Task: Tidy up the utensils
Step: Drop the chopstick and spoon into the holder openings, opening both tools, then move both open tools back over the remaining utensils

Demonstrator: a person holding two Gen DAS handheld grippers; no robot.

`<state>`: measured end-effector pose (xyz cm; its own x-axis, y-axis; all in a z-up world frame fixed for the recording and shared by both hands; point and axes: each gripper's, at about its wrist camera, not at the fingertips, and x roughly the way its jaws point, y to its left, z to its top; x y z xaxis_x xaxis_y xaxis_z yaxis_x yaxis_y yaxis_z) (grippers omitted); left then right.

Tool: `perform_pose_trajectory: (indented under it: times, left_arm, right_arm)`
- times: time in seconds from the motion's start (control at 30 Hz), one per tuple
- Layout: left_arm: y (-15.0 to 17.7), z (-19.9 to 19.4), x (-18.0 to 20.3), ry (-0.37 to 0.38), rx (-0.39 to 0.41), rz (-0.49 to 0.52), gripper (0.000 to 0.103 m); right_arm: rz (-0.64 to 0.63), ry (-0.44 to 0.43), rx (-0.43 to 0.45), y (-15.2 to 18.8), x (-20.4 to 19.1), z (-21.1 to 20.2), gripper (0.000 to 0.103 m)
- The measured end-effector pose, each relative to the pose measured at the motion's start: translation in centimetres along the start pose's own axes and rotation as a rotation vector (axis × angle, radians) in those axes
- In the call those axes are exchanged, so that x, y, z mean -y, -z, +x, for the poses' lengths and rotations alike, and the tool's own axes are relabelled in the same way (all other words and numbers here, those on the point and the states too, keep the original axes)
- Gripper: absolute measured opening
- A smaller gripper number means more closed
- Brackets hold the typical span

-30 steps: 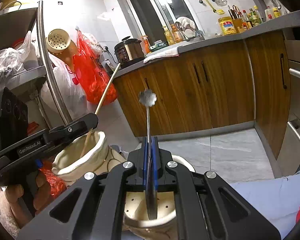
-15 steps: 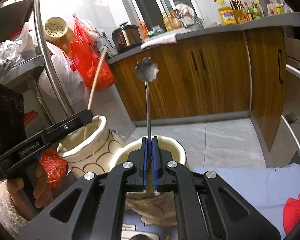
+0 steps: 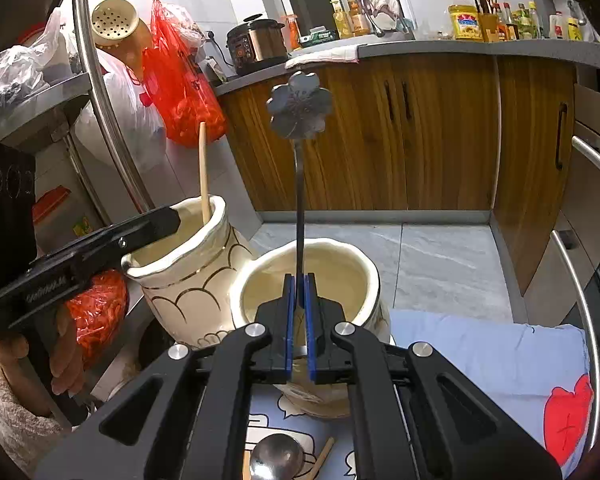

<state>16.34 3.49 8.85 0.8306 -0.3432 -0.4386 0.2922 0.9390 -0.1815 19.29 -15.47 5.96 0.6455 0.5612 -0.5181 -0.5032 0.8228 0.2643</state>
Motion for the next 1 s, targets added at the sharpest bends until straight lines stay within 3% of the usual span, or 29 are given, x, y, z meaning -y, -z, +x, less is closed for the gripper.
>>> perform_pose_trajectory:
  times: [0.13, 0.27, 0.53, 0.63, 0.7, 0.77, 0.87, 1.0]
  left_arm:
    - [0.2, -0.6, 0.6, -0.014, 0.0, 0.014, 0.019]
    - [0.4, -1.2, 1.1, -0.015, 0.0, 0.013, 0.029]
    - [0.9, -3.7, 2.8, -0.061, -0.004, 0.031, 0.057]
    - [1.4, -5.0, 3.4, -0.085, -0.004, 0.034, 0.066]
    - [1.9, -6.0, 3.8, -0.106, -0.002, 0.037, 0.077]
    - [2.5, -6.8, 4.2, -0.121, -0.004, 0.04, 0.08]
    - [3.6, -7.7, 4.6, -0.156, -0.014, 0.033, 0.091]
    - [5.4, -8.3, 4.8, -0.196, -0.04, 0.016, 0.095]
  right_arm:
    - [-0.004, 0.023, -0.009, -0.2, -0.1, -0.1, 0.008]
    - [0.0, 0.033, 0.01, -0.6, -0.2, -0.8, 0.034]
    - [0.007, 0.063, 0.061, -0.5, -0.5, -4.8, 0.057]
    - [0.01, 0.065, 0.076, 0.1, -0.7, -6.9, 0.071]
    - [0.005, 0.078, 0.085, 0.9, -0.9, -8.6, 0.088]
    - [-0.004, 0.103, 0.105, 1.5, -1.0, -9.9, 0.098]
    - [-0.03, 0.164, 0.14, 2.9, -1.3, -12.2, 0.098]
    - [-0.062, 0.288, 0.132, 4.6, -1.3, -14.0, 0.098]
